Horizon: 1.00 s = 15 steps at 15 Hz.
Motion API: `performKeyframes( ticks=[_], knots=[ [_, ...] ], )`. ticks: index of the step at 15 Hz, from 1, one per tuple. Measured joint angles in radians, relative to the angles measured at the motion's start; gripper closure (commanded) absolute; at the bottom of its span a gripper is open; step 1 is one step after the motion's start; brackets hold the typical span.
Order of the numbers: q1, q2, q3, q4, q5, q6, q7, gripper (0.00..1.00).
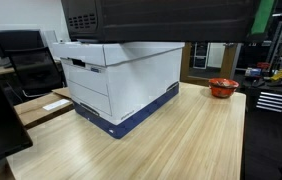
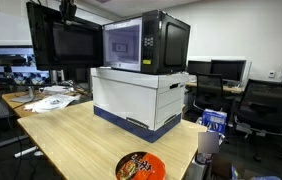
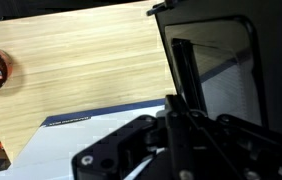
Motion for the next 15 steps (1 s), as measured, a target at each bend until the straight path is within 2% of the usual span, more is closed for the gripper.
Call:
performKeyframes(
  ticks=[7,8,9,10,15],
  knots=[
    [0.029,-0.164,-0.002,-0.222,0.027,0.096,-0.091,1.00],
    [0.038,-0.192,-0.002,-0.260,0.027,0.129,-0.120,0.74],
    [0.042,-0.209,-0.001,-0.286,0.026,0.166,-0.140,0.73],
    [0.045,-0.225,-0.001,-0.311,0.013,0.211,-0.156,0.68],
    [0.022,-0.258,-0.024,-0.450,-0.118,0.521,-0.184,0.29]
  ],
)
